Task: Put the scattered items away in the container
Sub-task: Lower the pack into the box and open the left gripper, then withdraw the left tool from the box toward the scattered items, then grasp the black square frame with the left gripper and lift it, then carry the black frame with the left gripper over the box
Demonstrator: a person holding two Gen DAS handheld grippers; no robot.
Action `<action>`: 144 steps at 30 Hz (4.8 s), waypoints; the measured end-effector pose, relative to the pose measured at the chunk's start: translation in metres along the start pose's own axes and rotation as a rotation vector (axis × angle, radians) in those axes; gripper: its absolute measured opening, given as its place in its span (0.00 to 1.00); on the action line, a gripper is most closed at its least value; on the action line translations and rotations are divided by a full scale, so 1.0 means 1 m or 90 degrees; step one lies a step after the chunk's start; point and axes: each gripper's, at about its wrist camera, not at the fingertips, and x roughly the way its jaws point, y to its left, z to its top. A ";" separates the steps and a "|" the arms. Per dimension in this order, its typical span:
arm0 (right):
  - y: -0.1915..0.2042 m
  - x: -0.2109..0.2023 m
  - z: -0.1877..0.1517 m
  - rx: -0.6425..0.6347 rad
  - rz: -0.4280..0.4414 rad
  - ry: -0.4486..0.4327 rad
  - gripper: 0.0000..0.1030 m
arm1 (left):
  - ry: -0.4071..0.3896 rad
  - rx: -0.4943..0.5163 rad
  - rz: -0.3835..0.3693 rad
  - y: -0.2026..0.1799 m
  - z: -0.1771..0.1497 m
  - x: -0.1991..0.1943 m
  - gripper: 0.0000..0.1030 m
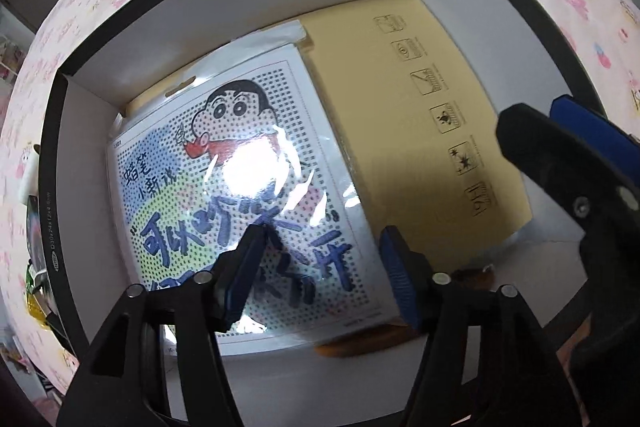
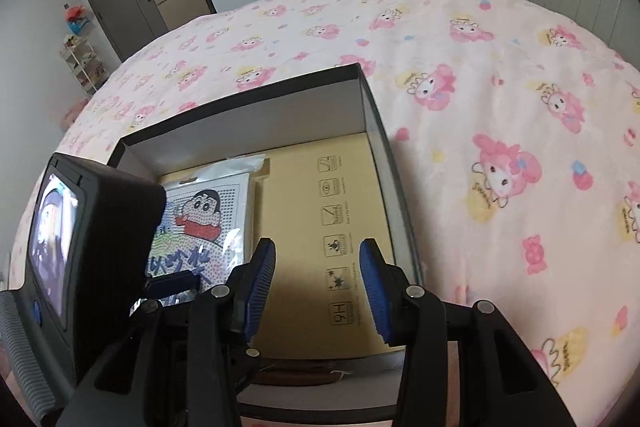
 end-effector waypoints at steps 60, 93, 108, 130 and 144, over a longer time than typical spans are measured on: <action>0.166 -0.141 -0.078 -0.168 0.120 -0.073 0.46 | -0.377 -0.231 0.038 0.150 -0.226 -0.208 0.66; 0.368 0.074 -0.099 -0.341 0.223 0.142 0.37 | -0.179 -0.728 -0.147 0.388 -0.288 -0.007 0.47; 0.380 0.087 -0.118 -0.381 0.266 0.180 0.22 | -0.162 -0.717 -0.222 0.381 -0.264 0.009 0.47; 0.248 0.015 -0.146 -0.327 0.219 0.194 0.22 | -0.115 -0.528 -0.241 0.232 -0.243 -0.021 0.48; 0.122 0.023 -0.168 -0.178 0.180 0.230 0.22 | -0.088 -0.352 -0.285 0.126 -0.223 0.012 0.48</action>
